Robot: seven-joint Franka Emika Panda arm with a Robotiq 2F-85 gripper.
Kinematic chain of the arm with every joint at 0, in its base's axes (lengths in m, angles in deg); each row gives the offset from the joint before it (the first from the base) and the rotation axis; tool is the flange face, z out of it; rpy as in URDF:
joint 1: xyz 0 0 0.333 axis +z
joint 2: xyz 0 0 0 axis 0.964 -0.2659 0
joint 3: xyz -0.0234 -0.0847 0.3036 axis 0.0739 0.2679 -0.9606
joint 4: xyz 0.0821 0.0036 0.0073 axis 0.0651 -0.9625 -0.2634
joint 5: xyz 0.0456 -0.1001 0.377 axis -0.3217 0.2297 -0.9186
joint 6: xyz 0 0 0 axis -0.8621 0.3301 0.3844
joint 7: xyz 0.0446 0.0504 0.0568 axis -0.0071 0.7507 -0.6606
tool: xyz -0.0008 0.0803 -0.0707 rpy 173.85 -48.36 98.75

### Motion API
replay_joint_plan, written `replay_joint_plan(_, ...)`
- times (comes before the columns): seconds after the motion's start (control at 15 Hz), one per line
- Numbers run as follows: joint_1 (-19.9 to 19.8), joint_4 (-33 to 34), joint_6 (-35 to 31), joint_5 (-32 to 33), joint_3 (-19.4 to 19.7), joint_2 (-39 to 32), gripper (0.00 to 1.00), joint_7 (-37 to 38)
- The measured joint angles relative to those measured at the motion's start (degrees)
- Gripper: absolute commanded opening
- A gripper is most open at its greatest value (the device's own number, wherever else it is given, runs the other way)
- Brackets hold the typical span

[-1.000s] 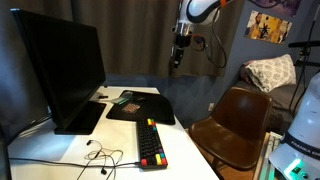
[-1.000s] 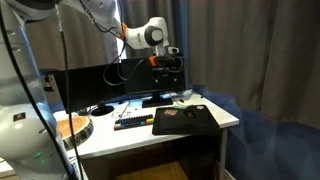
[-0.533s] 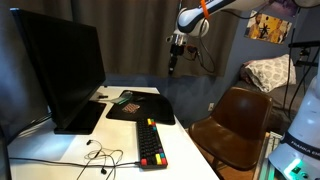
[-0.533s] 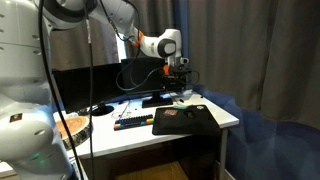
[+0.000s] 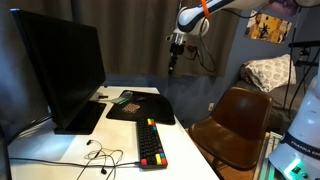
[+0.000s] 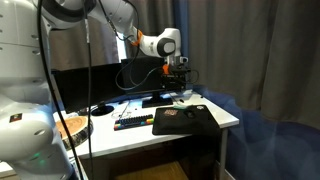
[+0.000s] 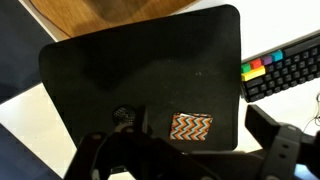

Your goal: Move the black computer mouse to the left

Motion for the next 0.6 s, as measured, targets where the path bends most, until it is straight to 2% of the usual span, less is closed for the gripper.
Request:
replay_joint_plan(0.27,-0.40,1.74,-1.33,-0.06,-0.37,-3.27,1.00,-3.64)
replay_joint_plan(0.6,-2.13,8.80,-1.85,-0.12,-1.96,-13.60,1.00,-12.06)
